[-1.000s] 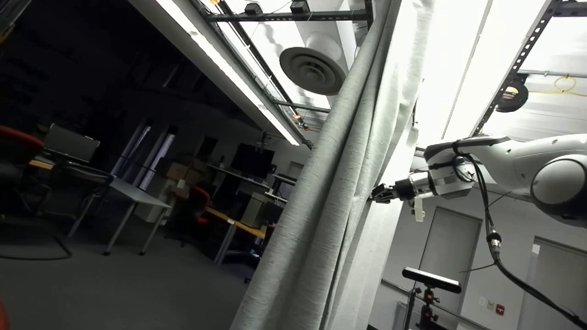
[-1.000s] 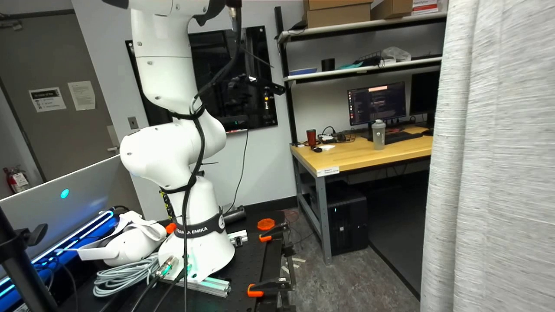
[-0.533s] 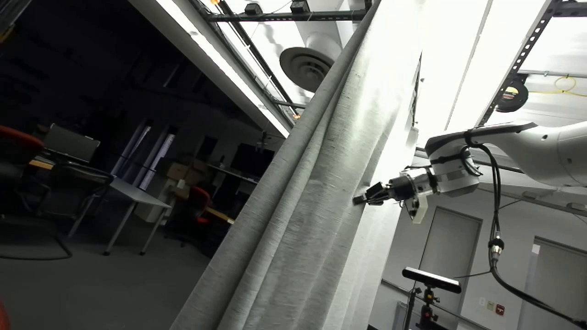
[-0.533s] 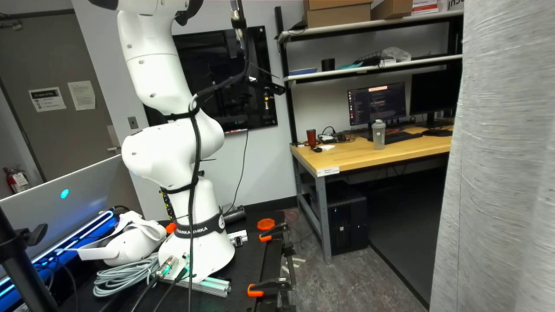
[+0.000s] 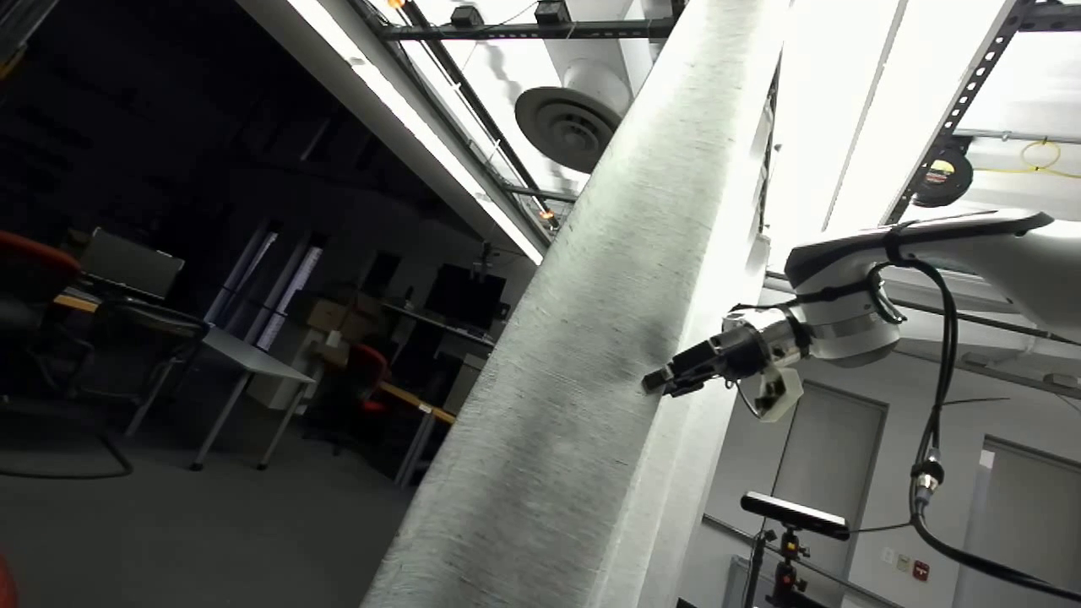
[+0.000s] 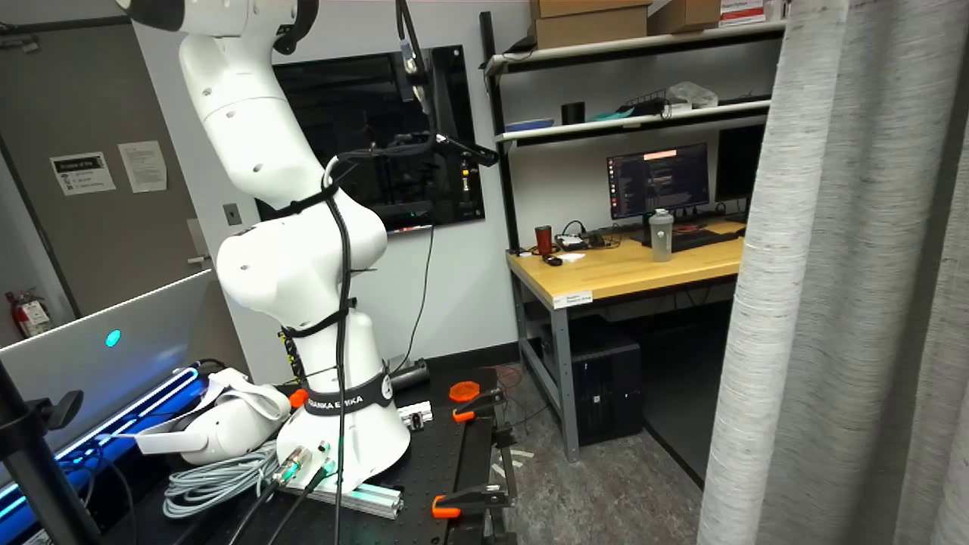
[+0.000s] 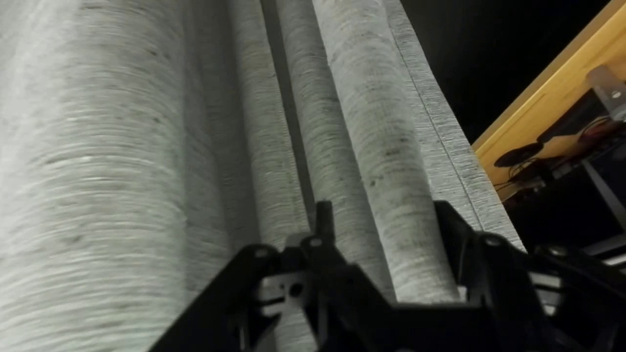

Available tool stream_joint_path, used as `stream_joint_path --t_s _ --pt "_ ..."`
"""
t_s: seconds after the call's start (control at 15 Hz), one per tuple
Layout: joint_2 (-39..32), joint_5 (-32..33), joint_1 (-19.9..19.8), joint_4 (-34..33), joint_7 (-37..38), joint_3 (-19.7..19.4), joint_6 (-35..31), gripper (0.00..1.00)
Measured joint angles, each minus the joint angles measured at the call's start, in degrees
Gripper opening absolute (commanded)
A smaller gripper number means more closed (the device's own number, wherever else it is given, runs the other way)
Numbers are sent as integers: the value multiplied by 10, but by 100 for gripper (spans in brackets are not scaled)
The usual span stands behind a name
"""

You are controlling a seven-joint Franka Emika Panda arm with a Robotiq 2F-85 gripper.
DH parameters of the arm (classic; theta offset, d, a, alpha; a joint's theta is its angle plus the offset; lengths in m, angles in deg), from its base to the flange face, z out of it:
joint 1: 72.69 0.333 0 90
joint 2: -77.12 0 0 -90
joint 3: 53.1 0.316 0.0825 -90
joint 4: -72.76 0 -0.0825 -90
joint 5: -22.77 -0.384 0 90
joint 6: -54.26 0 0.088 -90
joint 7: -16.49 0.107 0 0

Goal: Slide the curtain to the right

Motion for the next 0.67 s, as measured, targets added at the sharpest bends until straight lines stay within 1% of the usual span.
stream_joint_path --t_s 0.13,0.4,0.67 --pt "22 14 16 30 3 4 -6 99" --pt "67 33 48 75 13 17 -6 100" --pt "132 37 81 110 32 36 -3 100"
